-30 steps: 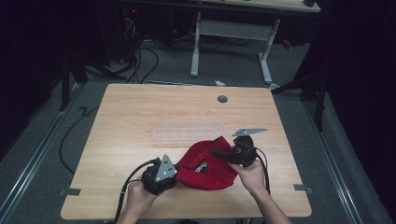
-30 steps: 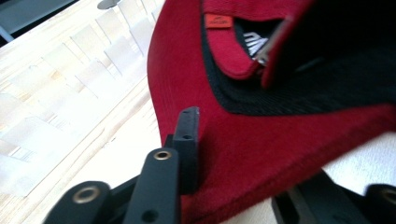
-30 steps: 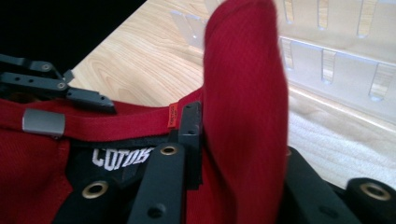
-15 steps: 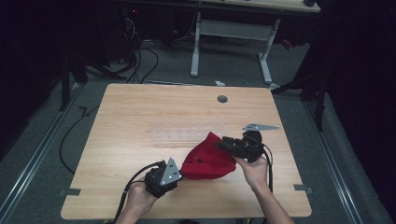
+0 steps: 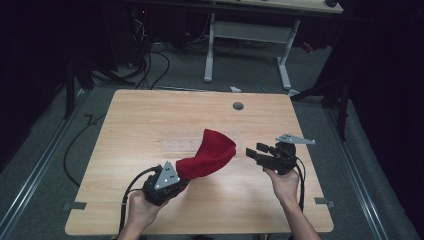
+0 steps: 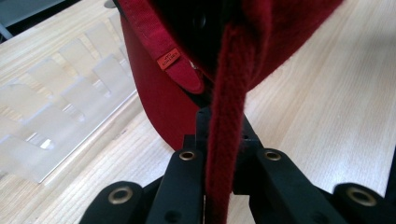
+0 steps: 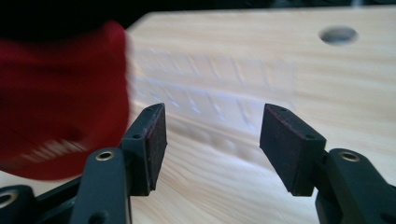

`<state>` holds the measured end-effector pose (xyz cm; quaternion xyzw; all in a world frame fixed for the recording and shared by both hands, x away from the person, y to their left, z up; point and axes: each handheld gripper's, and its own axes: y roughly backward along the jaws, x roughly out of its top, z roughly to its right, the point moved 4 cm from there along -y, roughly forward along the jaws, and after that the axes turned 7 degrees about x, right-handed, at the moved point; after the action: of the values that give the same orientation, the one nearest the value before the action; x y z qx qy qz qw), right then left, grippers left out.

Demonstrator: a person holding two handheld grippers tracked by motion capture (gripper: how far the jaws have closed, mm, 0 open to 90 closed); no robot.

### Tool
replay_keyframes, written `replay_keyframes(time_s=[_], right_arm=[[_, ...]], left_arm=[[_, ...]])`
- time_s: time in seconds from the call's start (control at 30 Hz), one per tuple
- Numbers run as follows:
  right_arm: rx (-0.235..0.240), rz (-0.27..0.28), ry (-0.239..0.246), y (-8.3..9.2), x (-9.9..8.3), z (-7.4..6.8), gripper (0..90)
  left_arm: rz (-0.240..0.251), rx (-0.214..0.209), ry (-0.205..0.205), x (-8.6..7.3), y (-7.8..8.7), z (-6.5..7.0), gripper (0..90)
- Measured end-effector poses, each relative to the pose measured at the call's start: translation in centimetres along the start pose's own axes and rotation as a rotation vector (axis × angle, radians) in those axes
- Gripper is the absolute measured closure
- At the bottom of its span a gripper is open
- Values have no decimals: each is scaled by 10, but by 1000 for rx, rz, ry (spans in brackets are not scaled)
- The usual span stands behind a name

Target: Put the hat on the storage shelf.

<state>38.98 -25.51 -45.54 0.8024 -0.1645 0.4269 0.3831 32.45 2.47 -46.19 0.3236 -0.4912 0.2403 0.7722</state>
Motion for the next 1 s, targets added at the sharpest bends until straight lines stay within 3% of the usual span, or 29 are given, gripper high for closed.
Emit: replay_keyframes(time_s=[0.33, 0.5, 0.7, 0.8, 1.0], right_arm=[[-172, -127, 12, -22, -59, 33, 388], [-247, -152, 3, -23, -75, 46, 367], [-346, -180, 62, -24, -88, 52, 360], [-368, -173, 82, -26, -90, 51, 363], [-363, -175, 80, -27, -89, 52, 351]], left_arm=[[46, 15, 71, 17, 5, -18, 851], [75, 9, 117, 30, 7, -24, 850], [108, 17, 186, 45, 6, -36, 849], [109, 32, 215, 48, 3, -43, 849], [119, 60, 225, 56, 2, -51, 847]])
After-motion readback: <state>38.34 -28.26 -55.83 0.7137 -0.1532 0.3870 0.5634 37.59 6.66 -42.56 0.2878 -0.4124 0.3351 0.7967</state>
